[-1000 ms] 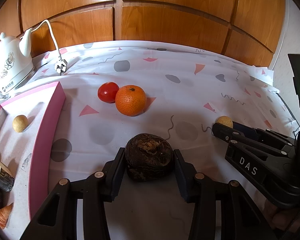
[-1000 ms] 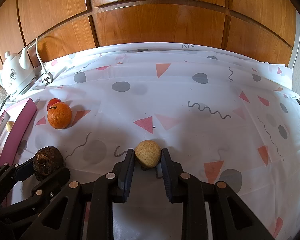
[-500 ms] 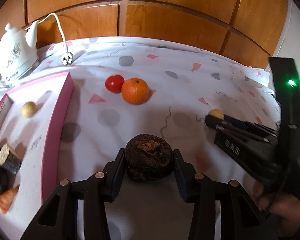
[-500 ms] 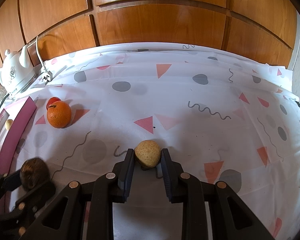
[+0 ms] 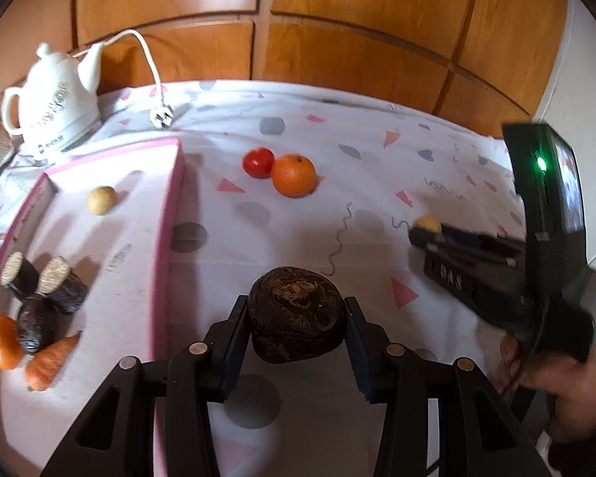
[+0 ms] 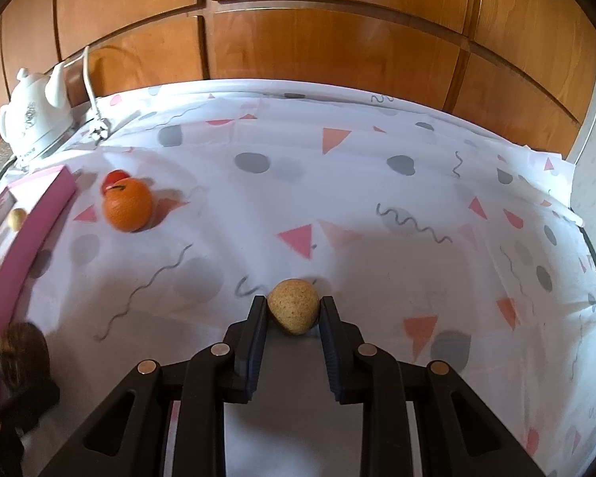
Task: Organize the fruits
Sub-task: 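Carry the dark root and the potato toward the pink tray with both tools, then lower the dark root into the tray and open the left tool while the right tool releases the potato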
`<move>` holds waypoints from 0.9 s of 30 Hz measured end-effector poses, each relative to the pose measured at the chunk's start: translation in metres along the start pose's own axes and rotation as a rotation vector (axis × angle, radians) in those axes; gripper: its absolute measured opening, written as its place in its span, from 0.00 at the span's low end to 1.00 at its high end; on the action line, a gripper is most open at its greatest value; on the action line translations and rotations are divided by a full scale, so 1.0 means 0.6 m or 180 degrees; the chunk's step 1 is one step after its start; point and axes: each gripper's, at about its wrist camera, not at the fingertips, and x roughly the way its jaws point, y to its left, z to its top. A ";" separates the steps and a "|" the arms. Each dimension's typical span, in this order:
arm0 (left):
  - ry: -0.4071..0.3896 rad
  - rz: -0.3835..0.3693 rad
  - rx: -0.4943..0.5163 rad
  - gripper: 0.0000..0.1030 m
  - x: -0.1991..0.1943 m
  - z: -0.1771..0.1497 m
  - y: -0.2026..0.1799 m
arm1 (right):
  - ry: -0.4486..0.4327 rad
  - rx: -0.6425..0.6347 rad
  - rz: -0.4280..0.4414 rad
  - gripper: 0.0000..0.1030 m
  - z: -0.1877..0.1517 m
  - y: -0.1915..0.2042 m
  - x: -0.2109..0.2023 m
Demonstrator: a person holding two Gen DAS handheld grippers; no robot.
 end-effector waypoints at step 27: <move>-0.0384 0.0721 -0.0767 0.45 -0.091 0.011 0.214 | -0.0064 -0.0363 0.1465 0.25 -0.001 0.230 -0.127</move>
